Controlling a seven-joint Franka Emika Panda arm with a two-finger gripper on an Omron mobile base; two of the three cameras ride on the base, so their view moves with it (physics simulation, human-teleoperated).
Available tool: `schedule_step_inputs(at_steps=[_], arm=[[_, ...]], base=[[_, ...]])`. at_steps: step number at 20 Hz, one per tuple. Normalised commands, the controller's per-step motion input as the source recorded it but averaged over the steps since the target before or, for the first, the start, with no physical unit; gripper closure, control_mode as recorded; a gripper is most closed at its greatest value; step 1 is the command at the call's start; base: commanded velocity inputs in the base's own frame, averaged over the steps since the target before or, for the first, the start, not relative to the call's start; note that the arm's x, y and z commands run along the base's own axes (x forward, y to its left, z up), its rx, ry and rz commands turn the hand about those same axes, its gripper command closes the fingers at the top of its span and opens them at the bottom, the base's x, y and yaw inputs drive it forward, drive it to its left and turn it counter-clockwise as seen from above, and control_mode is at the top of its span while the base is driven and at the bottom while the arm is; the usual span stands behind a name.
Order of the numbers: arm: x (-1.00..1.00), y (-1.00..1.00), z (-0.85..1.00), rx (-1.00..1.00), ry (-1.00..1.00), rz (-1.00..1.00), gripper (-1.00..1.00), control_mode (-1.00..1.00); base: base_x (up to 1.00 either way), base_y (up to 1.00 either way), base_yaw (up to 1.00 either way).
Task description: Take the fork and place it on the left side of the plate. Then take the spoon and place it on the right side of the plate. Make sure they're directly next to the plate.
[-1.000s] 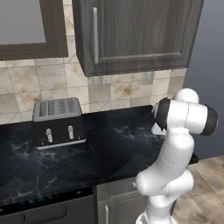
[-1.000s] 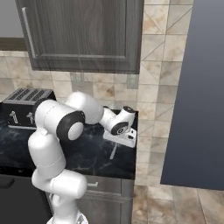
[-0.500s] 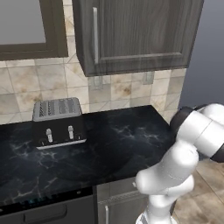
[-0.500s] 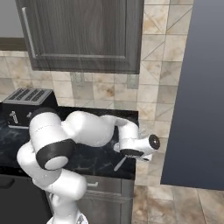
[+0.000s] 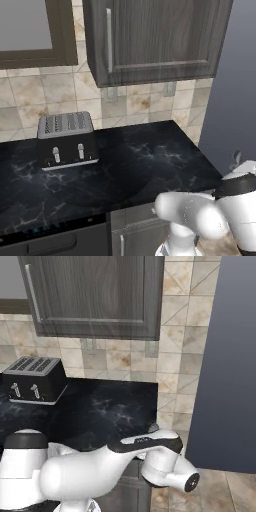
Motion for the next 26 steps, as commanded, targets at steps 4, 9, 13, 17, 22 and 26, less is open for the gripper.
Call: schedule_step_inputs(at_steps=[4,9,13,17,22,26], arm=[[-0.43,0.27,1.0,-0.02,-0.16,0.0,1.0,-1.0],[-0.13,0.7,1.0,-0.15,0.14,0.07,1.0,-1.0],[-0.01,0.99,1.0,-0.33,0.44,0.19,1.0,-1.0],[-0.05,1.0,0.75,-0.39,0.44,0.09,1.0,-1.0],[-0.37,0.66,0.1,-0.23,0.03,0.0,1.0,-1.0],[-0.3,0.38,-0.03,-0.14,-0.02,0.0,1.0,-1.0]], base=[[0.0,0.0,0.0],[0.0,0.0,0.0],[0.0,0.0,0.0],[0.0,0.0,0.0],[0.0,0.0,0.0],[0.0,0.0,0.0]])
